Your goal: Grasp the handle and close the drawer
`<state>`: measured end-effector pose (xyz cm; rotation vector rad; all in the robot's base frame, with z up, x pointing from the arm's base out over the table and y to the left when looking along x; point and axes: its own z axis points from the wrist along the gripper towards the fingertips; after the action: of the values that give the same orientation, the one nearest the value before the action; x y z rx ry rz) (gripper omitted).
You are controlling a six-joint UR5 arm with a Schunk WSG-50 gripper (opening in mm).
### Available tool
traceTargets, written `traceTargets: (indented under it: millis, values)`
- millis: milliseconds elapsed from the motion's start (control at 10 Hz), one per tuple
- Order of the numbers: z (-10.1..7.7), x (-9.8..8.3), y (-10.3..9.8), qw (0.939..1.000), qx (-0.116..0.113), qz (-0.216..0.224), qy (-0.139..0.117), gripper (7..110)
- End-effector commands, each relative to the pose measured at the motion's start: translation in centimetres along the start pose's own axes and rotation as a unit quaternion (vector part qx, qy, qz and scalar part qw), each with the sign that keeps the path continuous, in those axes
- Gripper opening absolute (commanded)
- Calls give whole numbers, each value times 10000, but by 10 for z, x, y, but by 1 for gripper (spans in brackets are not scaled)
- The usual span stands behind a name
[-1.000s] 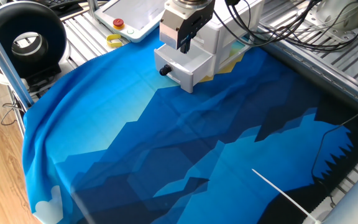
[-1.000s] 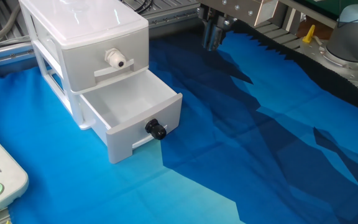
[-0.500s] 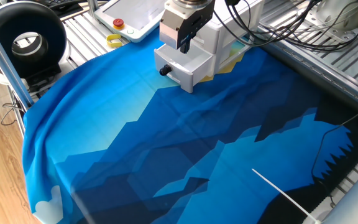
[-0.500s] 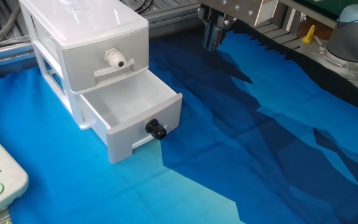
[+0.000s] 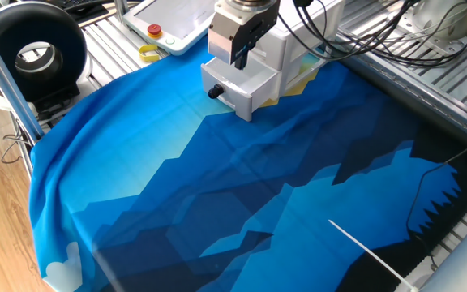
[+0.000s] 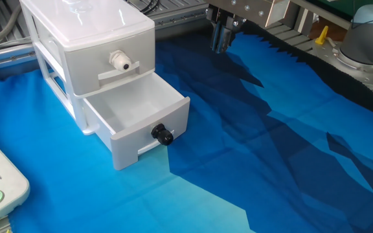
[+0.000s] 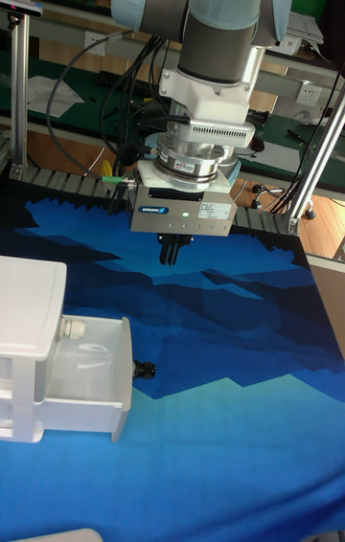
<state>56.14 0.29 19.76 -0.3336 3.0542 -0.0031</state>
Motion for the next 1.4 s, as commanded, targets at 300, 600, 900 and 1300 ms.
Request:
traceTargets:
  millis: [300, 600, 900, 1300]
  values:
    - [-1, -5, 2, 9999, -45, 5, -109, 7]
    - [-2, -22, 4, 9990, -88, -13, -440, 7]
    - [-5, -41, -5, 9964, 86, -105, -833, 7]
    - [-11, -65, -13, 9899, 301, -463, -1305, 7]
